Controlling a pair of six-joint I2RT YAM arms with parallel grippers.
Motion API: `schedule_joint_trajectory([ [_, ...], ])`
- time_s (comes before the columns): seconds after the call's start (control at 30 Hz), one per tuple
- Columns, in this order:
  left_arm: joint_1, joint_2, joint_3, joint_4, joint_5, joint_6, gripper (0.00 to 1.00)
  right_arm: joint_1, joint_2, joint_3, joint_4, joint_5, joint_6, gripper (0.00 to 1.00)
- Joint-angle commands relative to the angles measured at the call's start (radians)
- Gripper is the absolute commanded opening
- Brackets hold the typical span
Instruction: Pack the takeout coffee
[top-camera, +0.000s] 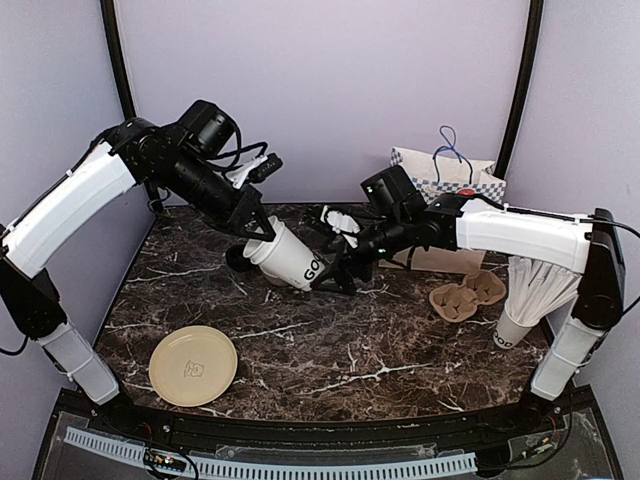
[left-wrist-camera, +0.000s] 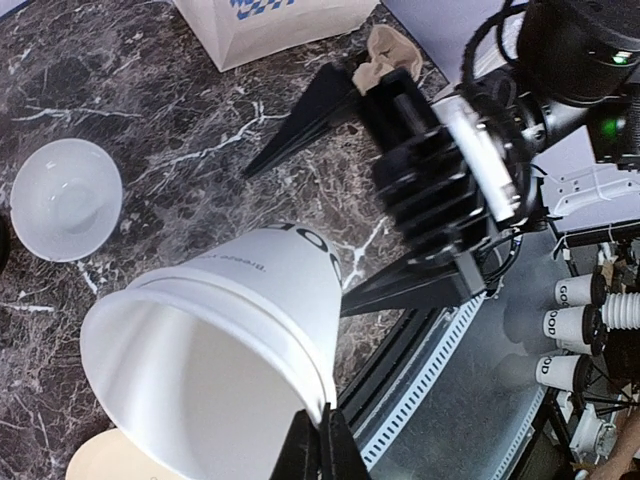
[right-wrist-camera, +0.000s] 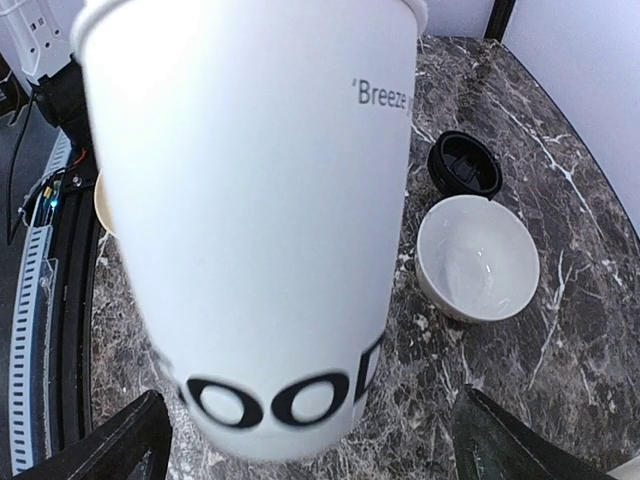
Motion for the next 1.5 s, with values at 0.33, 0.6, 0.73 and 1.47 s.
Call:
schedule_joint_trajectory([
  [0.33,-0.008,-0.064,-0.050,0.068,0.114,-0.017,0.00,0.044,0.033,0.022,0.076,-0.077,-0.026,0.79],
  [0.6,-0.006,-0.084,-0.022,0.054,0.052,-0.009,0.00,0.041,-0.041,-0.137,0.031,-0.143,-0.131,0.63],
  [0.73,-0.001,-0.097,0.054,-0.006,-0.036,-0.009,0.00,0.027,-0.076,-0.221,0.027,-0.155,-0.157,0.60],
  [1.47,0.066,-0.035,0.014,-0.307,-0.742,-0.074,0.00,-0.085,-0.221,-0.274,-0.040,-0.247,-0.168,0.63],
])
